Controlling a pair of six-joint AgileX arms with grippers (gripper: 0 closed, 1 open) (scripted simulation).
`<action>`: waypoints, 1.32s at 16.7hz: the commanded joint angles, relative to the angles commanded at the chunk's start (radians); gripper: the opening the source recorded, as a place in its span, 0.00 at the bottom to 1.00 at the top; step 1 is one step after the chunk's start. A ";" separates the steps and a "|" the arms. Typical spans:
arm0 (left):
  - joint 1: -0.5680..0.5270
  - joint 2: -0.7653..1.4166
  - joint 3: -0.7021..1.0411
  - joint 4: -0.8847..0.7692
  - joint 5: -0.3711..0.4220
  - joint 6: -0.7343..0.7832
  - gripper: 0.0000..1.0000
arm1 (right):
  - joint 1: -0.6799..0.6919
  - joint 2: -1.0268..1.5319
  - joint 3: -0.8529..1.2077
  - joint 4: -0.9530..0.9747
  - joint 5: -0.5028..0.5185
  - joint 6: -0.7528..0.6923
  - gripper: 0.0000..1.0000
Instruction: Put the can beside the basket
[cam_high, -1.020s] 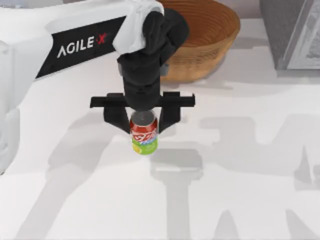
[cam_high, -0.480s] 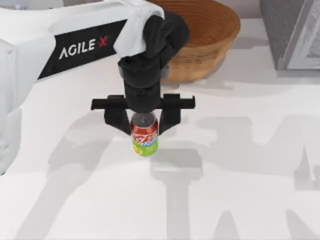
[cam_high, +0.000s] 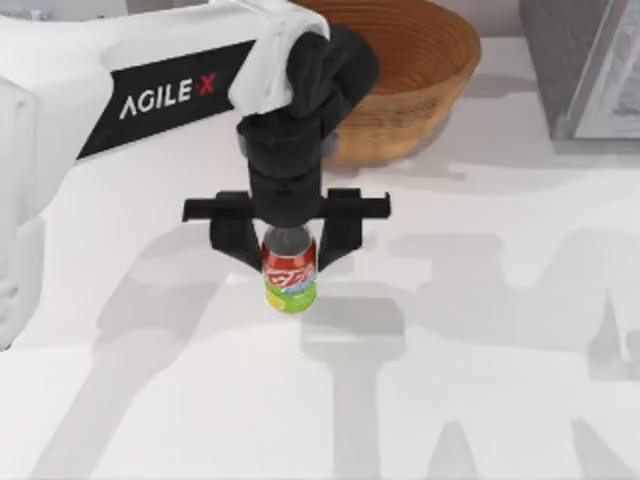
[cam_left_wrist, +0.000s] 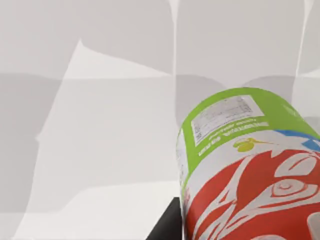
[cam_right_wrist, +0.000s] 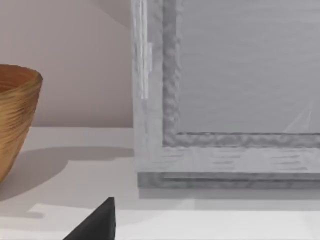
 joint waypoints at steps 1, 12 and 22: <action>0.000 0.000 0.000 0.000 0.000 0.000 0.60 | 0.000 0.000 0.000 0.000 0.000 0.000 1.00; 0.000 0.000 0.000 0.000 0.000 0.000 1.00 | 0.000 0.000 0.000 0.000 0.000 0.000 1.00; 0.001 -0.015 0.111 -0.129 0.000 -0.001 1.00 | 0.000 0.000 0.000 0.000 0.000 0.000 1.00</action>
